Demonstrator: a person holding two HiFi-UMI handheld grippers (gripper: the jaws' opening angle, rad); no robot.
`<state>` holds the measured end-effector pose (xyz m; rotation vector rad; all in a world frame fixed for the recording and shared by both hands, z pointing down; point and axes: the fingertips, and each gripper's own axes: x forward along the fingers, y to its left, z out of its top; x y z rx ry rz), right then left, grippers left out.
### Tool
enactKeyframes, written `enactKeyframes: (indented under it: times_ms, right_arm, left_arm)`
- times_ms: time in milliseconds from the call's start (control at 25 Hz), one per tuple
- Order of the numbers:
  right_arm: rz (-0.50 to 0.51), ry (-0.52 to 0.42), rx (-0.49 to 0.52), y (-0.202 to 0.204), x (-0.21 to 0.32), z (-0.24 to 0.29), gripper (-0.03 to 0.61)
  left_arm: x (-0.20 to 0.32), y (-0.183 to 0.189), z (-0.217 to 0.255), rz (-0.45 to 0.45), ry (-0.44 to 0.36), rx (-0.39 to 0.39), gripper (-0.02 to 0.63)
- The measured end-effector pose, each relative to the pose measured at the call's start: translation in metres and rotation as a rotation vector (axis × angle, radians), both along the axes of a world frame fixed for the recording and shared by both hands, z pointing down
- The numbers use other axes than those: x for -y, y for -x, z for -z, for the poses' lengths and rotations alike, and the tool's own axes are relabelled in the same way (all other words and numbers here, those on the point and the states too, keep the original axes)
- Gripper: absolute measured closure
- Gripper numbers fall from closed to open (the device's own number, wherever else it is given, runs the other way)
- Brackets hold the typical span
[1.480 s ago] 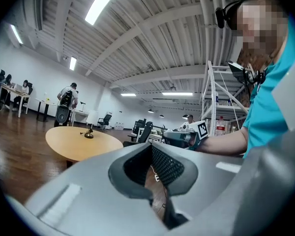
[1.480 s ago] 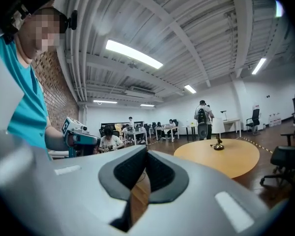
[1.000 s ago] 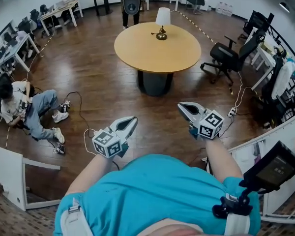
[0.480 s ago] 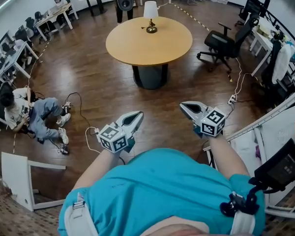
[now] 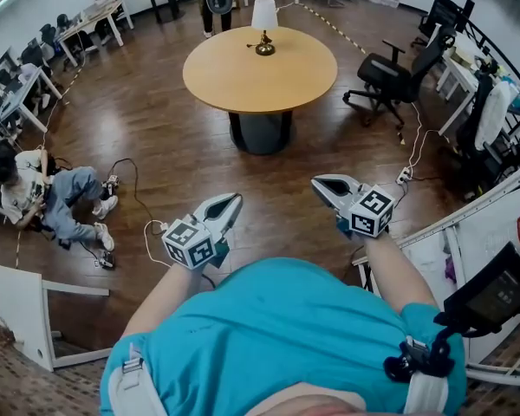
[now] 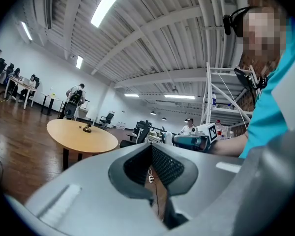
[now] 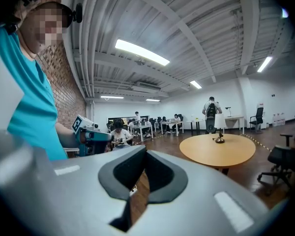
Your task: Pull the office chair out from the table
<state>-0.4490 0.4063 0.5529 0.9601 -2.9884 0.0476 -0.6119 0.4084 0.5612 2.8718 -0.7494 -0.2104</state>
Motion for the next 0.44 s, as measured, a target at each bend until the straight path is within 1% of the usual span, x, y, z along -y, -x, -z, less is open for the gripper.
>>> enactKeyframes:
  times_ms: [200,440]
  right_arm:
    - [0.015,0.002,-0.018,0.023,0.009,0.010,0.583]
    - [0.023,0.008,-0.034,0.024,0.013,0.004,0.583]
  left_arm:
    - [0.006,0.025,0.011,0.016,0.004,-0.019,0.589]
    - [0.011,0.018,0.006,0.010,0.004,-0.034,0.589]
